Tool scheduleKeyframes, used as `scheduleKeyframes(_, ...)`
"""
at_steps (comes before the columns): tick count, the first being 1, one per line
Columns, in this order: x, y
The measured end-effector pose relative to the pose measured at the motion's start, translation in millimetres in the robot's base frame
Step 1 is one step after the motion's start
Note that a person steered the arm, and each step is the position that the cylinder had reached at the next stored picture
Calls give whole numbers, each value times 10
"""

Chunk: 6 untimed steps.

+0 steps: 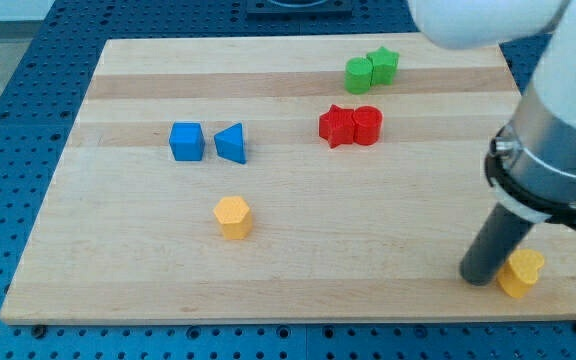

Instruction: Point your arm to the left side of the yellow hexagon

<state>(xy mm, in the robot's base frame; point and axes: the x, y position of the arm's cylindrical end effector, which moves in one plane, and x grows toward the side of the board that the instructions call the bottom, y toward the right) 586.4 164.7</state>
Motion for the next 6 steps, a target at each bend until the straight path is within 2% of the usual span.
scheduleKeyframes(2, 144, -810)
scheduleKeyframes(6, 170, -2772)
